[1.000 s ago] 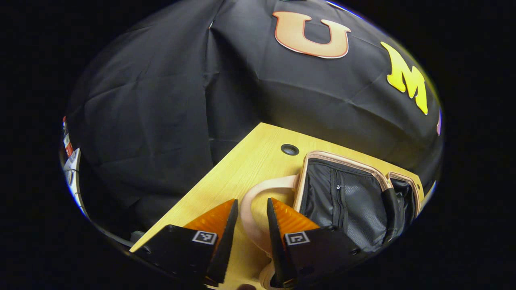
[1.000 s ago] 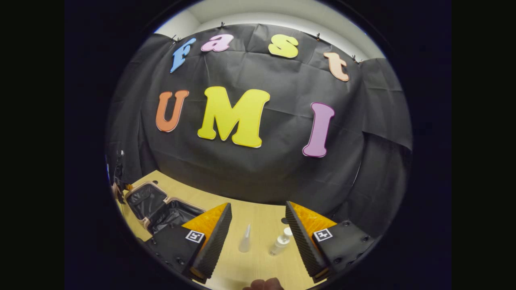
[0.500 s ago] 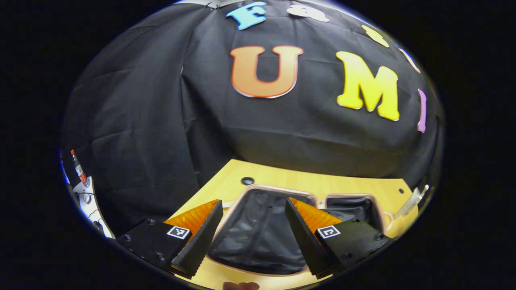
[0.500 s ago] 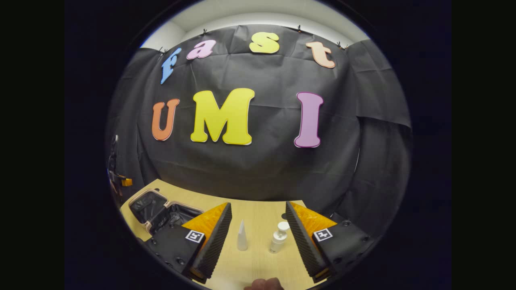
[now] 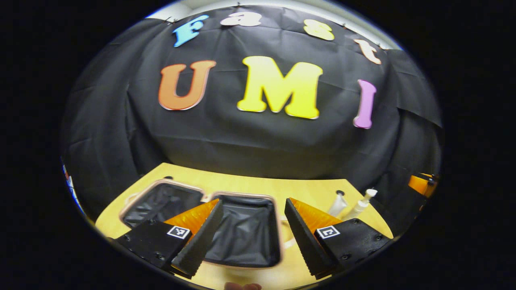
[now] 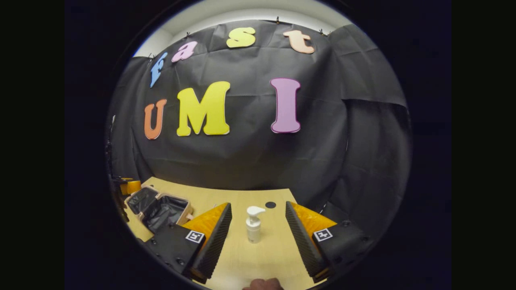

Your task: First open the suitcase, pack the skin care products into it, and then close the suitcase.

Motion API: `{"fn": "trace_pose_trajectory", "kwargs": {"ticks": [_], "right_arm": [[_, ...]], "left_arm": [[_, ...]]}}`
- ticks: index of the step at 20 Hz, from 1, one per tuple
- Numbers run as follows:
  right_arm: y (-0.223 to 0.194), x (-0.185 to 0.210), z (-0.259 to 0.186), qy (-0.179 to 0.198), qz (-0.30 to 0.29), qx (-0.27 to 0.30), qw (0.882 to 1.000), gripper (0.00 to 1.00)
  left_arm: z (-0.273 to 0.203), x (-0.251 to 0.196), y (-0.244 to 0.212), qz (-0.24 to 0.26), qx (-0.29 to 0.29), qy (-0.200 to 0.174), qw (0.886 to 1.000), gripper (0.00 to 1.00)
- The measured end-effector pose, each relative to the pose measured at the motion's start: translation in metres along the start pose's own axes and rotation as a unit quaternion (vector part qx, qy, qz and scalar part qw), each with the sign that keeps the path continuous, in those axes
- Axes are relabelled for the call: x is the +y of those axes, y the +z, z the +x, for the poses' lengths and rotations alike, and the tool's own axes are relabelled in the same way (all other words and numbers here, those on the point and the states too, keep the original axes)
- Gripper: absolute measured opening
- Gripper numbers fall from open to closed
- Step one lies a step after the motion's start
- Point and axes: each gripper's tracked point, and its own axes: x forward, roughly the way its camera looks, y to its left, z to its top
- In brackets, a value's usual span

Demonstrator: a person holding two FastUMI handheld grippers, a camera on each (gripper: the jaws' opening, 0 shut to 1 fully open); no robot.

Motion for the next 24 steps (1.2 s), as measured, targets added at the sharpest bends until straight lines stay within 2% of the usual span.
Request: {"fn": "trace_pose_trajectory", "kwargs": {"ticks": [1,5,11,15,19,23,24], "right_arm": [[-0.007,-0.007,0.000,0.000,-0.006,0.008,1.000,0.77],[-0.024,-0.025,-0.006,0.004,-0.014,0.031,0.999,0.79],[-0.043,-0.055,-0.017,0.000,-0.033,0.065,0.997,0.80],[-0.049,-0.081,-0.018,-0.019,-0.050,0.079,0.995,0.77],[-0.054,-0.091,-0.009,-0.027,-0.035,0.093,0.995,0.80],[-0.060,-0.089,0.003,-0.022,-0.032,0.099,0.994,0.80],[-0.063,-0.090,0.006,-0.021,-0.031,0.101,0.994,0.80]], "left_arm": [[0.002,-0.024,-0.010,0.003,0.002,-0.016,1.000,0.98],[0.014,-0.102,-0.051,0.021,0.030,-0.075,0.996,0.98],[0.068,-0.184,-0.123,0.059,0.057,-0.140,0.987,0.98],[0.121,-0.196,-0.158,0.061,0.083,-0.135,0.985,1.00],[0.166,-0.190,-0.180,0.077,0.103,-0.123,0.984,0.98],[0.185,-0.188,-0.187,0.073,0.121,-0.121,0.982,0.86],[0.187,-0.187,-0.188,0.078,0.123,-0.120,0.982,0.78]]}}
